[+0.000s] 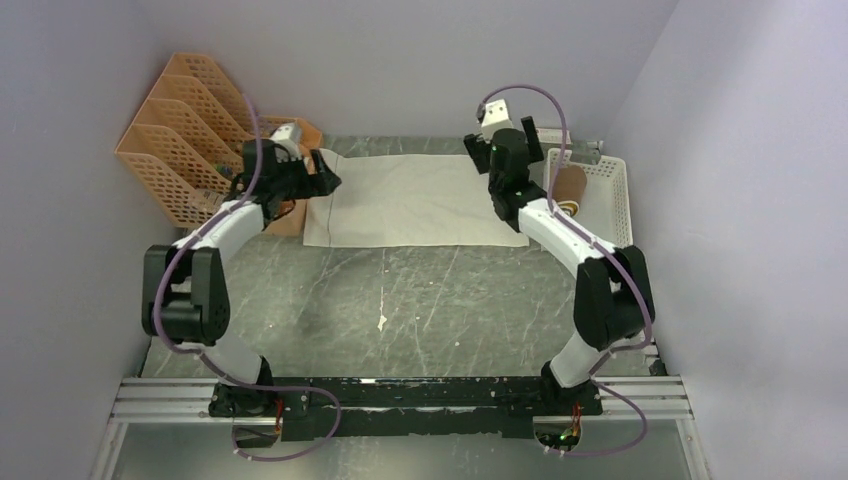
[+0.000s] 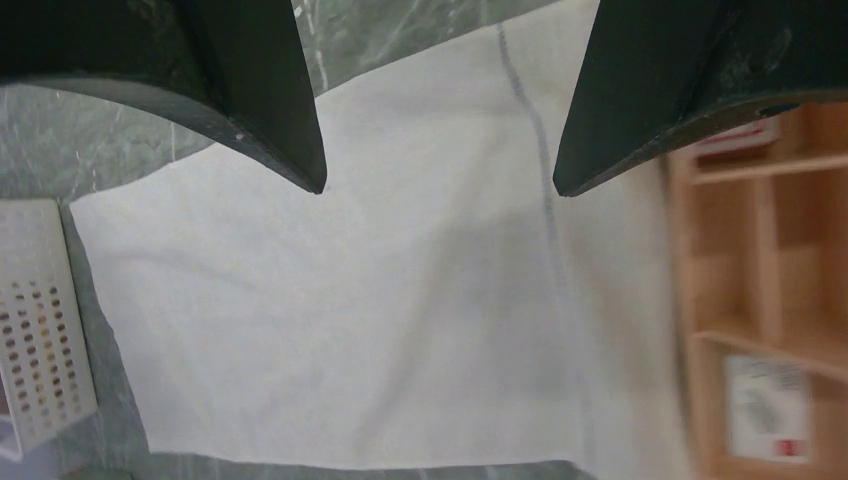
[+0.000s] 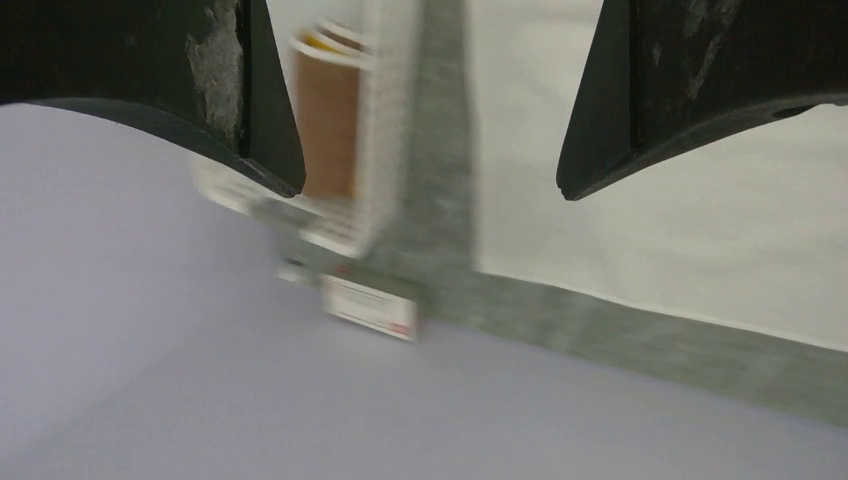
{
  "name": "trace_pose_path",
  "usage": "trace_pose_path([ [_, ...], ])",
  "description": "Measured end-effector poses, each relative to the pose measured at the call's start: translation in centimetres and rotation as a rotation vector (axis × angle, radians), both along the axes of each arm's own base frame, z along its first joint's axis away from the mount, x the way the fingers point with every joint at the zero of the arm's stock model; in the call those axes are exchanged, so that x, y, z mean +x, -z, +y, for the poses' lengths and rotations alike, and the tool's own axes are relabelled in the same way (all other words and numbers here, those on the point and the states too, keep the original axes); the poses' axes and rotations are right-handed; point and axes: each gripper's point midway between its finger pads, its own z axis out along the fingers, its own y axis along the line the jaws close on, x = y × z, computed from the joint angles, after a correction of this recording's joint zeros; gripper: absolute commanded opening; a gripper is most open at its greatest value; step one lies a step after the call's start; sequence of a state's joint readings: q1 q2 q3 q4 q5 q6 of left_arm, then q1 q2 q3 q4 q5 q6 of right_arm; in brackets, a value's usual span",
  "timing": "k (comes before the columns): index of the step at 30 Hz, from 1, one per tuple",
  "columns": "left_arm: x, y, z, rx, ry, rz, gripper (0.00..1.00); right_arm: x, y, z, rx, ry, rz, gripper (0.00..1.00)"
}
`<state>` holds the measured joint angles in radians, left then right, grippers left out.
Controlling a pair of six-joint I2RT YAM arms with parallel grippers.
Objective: Roll the towels
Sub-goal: Flatten out the towel at the center of the board.
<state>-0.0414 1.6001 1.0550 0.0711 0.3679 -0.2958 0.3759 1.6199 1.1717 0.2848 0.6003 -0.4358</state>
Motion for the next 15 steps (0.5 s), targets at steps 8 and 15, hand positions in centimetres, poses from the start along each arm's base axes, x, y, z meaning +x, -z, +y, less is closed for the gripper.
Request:
trace_pose_path([
  [8,1.8,1.8,-8.6,0.001,0.173,0.006,0.97,5.0,9.4,9.2,0.446,-0.337,0.247,1.00],
  [15,1.6,4.5,-10.7,0.001,0.208,0.048,0.97,3.4,19.1,8.3,0.827,-0.329,0.543,1.00],
])
